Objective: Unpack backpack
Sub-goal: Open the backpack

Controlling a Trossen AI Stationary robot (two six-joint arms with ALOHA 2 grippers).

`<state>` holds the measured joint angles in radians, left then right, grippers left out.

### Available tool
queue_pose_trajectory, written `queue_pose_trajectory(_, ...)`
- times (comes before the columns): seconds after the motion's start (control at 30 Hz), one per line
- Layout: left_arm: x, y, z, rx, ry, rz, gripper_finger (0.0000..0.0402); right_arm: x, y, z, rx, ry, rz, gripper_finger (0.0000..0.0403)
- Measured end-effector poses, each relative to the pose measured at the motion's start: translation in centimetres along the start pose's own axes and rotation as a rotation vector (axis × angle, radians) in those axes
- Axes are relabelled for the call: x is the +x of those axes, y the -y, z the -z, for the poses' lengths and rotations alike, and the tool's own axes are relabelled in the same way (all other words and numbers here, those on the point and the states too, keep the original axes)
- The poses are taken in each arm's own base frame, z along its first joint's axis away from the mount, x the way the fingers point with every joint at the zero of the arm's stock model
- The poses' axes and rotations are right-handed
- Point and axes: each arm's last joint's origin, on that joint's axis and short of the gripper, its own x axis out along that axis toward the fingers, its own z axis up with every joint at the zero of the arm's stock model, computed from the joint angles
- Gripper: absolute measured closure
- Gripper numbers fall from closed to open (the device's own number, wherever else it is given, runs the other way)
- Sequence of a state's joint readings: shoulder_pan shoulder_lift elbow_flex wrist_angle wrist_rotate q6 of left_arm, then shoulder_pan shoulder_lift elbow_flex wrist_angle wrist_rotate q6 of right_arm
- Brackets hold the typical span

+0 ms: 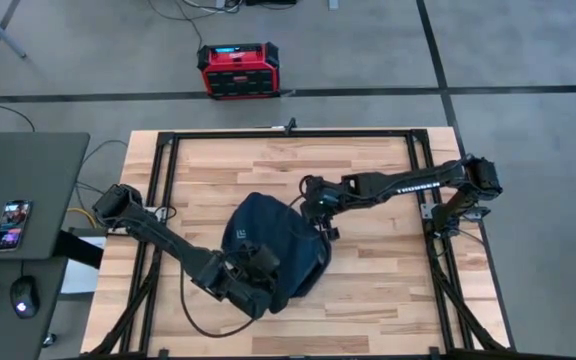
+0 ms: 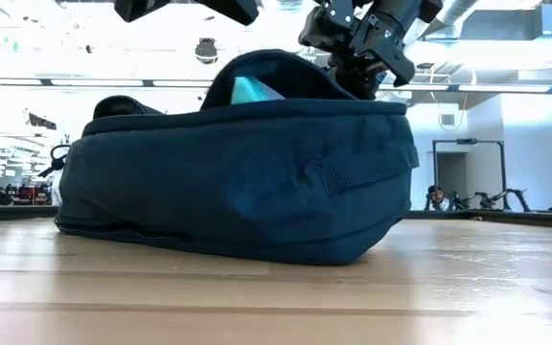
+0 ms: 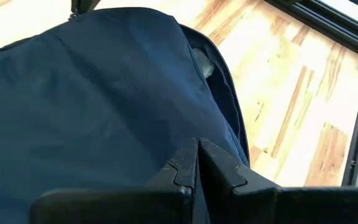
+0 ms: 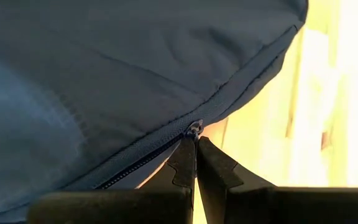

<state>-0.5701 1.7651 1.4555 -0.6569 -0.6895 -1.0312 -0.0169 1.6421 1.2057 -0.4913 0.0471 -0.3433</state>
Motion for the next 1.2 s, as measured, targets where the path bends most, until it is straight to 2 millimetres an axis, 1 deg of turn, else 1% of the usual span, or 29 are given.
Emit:
queue_pose_trajectory(0.17,0.10,-0.13,-0.05,0.005,-0.003,-0.009,0.0401,0.01,0.14,0.06,0.007,0.006,-0.020,0.0398)
queue_pose_trajectory(0.4,0.21,-0.22,-0.18,0.001,0.000,-0.014,0.0401,0.00,0.15,-0.06,0.008,0.020,-0.024,0.0359)
queue_pose_trajectory(0.5,0.20,-0.20,-0.17,-0.001,0.000,-0.012,0.0401,-0.01,0.14,-0.05,0.008,0.019,-0.025,0.0350)
queue_pose_trajectory(1.0,0.22,-0.14,-0.13,-0.016,-0.017,0.000,0.0401,0.02,0.33,0.06,0.007,0.014,-0.022,0.0348)
queue_pose_trajectory(1.2,0.22,0.06,-0.25,-0.032,-0.009,0.019,0.0401,-0.01,0.45,-0.27,0.005,0.049,-0.010,0.0348)
